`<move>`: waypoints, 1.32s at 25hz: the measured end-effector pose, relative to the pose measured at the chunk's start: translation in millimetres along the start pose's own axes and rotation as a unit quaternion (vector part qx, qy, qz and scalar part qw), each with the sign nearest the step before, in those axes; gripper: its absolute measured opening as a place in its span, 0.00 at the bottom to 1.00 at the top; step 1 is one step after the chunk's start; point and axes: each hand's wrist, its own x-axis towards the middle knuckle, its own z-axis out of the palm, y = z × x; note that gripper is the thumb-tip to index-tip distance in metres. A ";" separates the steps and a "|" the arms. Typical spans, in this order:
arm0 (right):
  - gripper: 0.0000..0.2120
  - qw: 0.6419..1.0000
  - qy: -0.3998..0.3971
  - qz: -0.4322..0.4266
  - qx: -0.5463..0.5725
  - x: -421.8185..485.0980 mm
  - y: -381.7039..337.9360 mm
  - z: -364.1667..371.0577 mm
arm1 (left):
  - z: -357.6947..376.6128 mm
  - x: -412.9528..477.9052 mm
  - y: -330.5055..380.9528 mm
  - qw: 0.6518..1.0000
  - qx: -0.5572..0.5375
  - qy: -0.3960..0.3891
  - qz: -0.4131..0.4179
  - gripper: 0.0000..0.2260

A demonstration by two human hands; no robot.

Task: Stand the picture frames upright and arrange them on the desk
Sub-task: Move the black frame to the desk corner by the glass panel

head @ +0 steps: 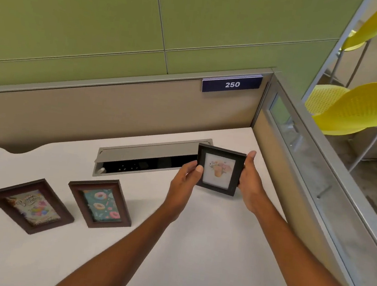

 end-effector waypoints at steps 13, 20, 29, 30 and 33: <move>0.58 0.997 0.034 -0.056 0.032 125.0 -89.4 -58.9 | 70.8 162.6 65.6 0.998 0.018 -0.061 0.014 0.25; 0.41 0.996 0.060 -0.056 0.047 164.5 -88.1 -67.3 | 83.8 210.6 63.7 0.997 0.014 -0.071 0.002 0.24; 0.39 0.995 0.058 -0.055 0.065 177.9 -87.3 -67.7 | 87.9 228.4 54.7 0.998 0.021 -0.064 -0.004 0.24; 0.37 0.995 0.062 -0.055 0.062 176.2 -87.7 -66.5 | 88.4 228.6 53.5 0.998 0.020 -0.064 -0.001 0.25; 0.36 0.994 0.078 -0.061 0.040 171.1 -87.6 -65.7 | 89.3 226.6 51.6 0.998 0.021 -0.053 -0.003 0.25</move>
